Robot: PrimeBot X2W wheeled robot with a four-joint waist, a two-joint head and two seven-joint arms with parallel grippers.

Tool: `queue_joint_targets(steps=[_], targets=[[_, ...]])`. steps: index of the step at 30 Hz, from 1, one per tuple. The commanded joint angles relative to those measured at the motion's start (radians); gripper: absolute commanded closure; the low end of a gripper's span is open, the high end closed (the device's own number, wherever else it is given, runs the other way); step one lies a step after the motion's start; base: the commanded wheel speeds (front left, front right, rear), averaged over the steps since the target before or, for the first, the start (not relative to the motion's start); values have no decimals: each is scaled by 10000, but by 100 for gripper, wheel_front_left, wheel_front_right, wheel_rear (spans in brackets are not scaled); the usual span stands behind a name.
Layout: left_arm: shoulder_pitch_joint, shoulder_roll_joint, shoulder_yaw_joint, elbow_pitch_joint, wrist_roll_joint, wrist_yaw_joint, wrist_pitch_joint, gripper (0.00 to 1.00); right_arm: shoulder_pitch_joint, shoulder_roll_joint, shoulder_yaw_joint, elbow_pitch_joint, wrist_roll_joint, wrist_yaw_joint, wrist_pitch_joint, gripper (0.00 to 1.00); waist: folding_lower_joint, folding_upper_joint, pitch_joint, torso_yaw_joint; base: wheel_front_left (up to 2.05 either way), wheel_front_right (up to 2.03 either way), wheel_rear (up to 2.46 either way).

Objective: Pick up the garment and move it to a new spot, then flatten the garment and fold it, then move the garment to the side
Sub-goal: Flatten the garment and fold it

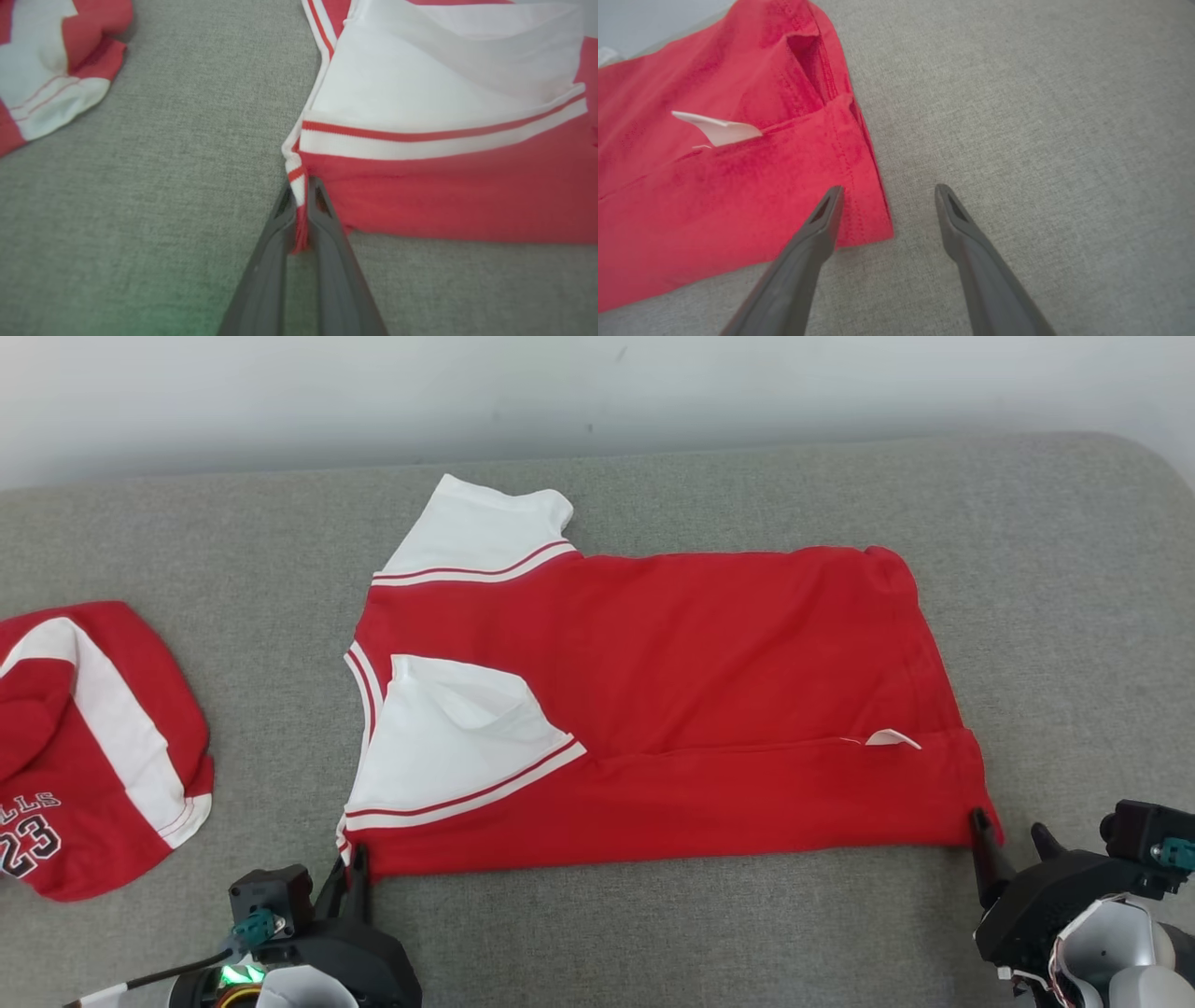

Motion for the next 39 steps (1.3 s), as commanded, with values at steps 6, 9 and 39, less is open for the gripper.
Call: queue_joint_targets(steps=[6, 9, 39], targets=[[40, -52, -122, 227, -21, -28, 53, 100, -558, 25, -14, 943, -109, 12, 186, 0, 1, 1, 149, 200, 0, 0, 0], [16, -29, -151, 255, -32, -122, -8, 100, -786, 25, -284, 1449, -24, 10, 82, 0, 1, 1, 178, 244, 0, 0, 0], [3298, 1408, -618, -2387, -653, -197, 1191, 0, 2049, 4, -419, 61, 1108, -4, 908, 0, 1, 1, -1376, 193, 0, 0, 0]])
